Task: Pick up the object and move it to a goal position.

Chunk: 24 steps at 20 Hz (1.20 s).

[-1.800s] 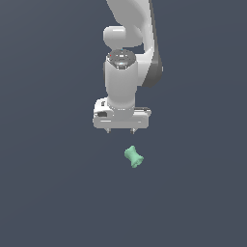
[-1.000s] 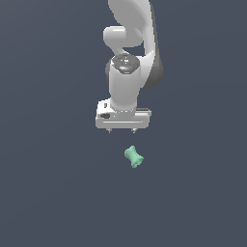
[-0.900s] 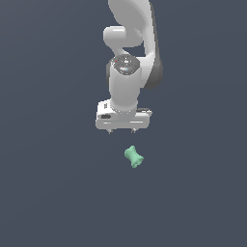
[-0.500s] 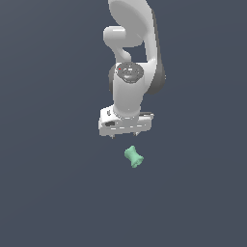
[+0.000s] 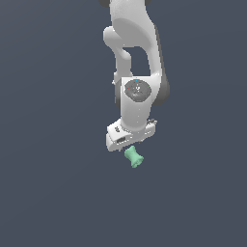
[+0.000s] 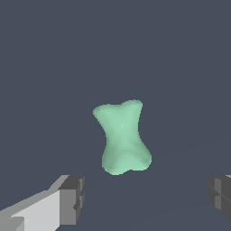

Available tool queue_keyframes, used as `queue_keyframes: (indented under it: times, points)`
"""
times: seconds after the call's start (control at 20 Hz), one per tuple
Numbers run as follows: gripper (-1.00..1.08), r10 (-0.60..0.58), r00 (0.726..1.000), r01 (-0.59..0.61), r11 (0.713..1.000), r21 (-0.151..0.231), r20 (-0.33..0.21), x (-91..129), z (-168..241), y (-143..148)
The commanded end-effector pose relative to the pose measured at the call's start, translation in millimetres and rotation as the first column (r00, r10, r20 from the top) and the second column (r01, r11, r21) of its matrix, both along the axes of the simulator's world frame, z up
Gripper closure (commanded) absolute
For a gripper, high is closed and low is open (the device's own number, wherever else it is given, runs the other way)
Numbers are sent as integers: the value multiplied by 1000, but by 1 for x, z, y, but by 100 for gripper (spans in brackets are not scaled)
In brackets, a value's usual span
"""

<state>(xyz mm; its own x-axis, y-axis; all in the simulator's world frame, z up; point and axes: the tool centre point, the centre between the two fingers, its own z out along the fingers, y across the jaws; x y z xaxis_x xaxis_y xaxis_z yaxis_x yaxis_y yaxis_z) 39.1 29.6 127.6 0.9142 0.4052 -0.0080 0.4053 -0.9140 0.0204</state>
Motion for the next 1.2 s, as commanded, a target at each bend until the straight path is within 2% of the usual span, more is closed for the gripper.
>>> queue_keyframes:
  times: [0.0,0.45,0.8,1.15]
  points:
    - [-92,57,998,-57,998,6,-1,6,-8,6]
    - [-92,164,986,-164,986,21,-1,16,-24,18]
    - [-92,166,986,-166,986,21,-2,16,-28,18]
    - [-92,170,986,-169,985,22,-1,15,-61,18]
